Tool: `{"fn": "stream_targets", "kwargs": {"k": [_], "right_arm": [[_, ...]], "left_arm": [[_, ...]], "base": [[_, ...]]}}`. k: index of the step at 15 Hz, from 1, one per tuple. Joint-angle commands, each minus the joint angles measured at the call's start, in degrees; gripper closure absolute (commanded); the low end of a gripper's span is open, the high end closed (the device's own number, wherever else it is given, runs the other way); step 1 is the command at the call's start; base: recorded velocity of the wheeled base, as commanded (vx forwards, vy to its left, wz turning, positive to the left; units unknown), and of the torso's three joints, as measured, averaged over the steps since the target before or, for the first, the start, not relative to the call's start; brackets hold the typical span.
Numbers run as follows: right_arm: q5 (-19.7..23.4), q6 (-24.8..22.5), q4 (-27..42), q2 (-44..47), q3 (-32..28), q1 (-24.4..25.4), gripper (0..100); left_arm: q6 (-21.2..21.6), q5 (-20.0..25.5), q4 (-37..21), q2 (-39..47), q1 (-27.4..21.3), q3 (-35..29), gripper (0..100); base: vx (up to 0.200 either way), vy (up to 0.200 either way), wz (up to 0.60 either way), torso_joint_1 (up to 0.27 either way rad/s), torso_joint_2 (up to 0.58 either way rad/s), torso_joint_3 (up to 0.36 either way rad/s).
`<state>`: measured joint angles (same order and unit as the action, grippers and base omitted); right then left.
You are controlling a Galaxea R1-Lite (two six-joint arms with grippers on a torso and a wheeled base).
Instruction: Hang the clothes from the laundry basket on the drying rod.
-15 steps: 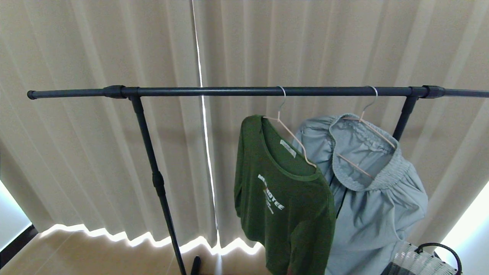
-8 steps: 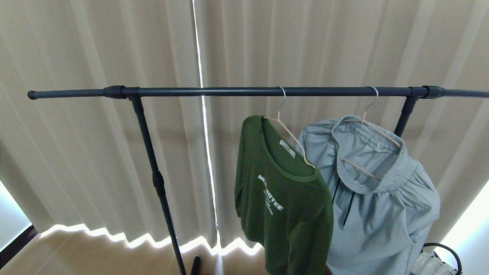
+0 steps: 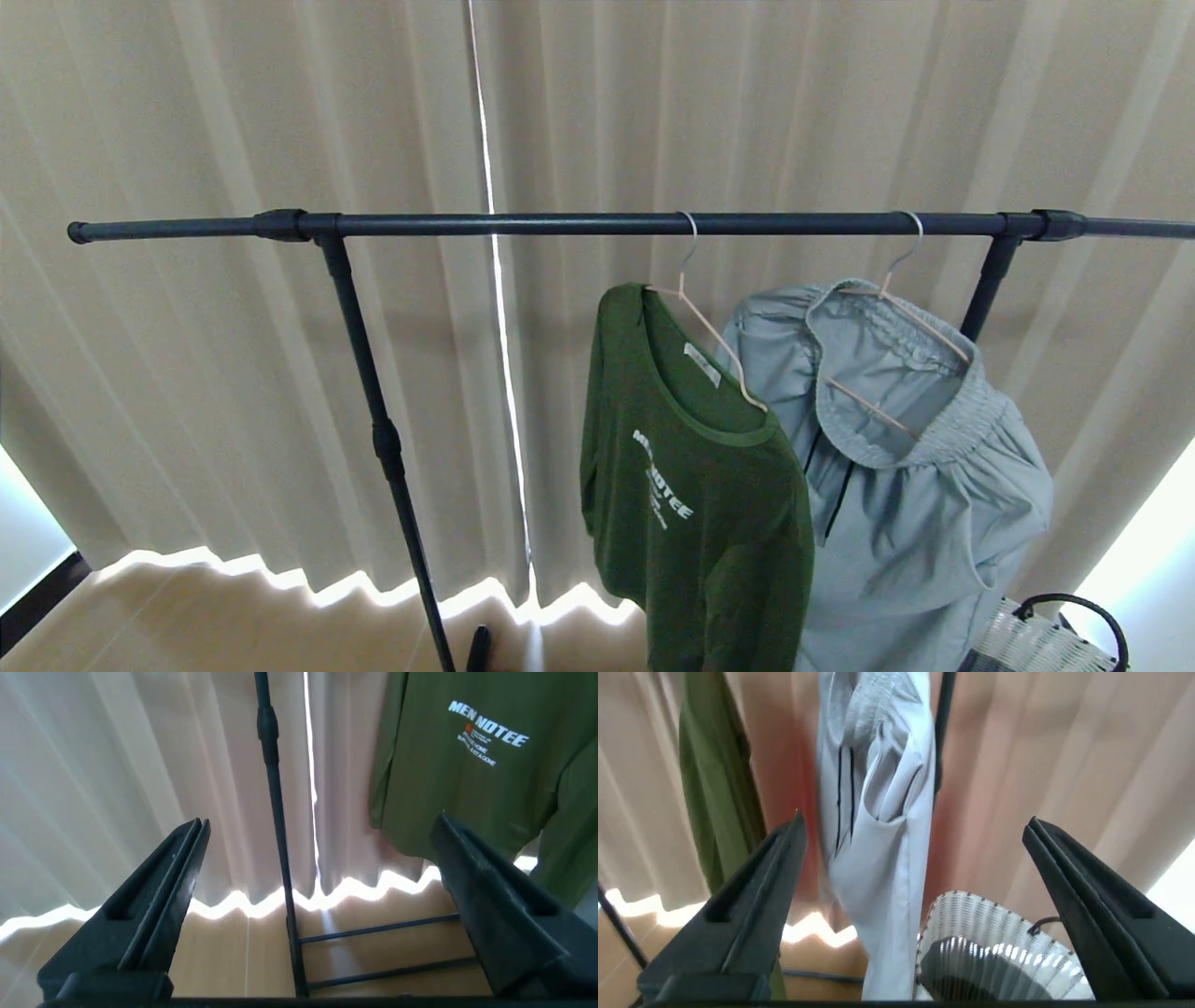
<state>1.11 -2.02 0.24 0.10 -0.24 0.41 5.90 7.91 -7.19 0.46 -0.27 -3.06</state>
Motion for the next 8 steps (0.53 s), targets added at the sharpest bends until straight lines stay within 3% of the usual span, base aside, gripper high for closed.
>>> {"fn": "stream_targets", "kwargs": {"k": [1,8], "right_arm": [[1.3,0.2,-0.1,0.0,0.2,0.0,0],[-0.2,1.3,-0.2,0.0,0.2,0.0,0]], "left_arm": [[0.0,0.0,0.0,0.2,0.0,0.0,0],[0.0,0.0,0.0,0.2,0.0,0.0,0]], "base": [[0.0,0.0,0.0,0.0,0.0,0.0],[0.0,0.0,0.0,0.0,0.0,0.0]]}}
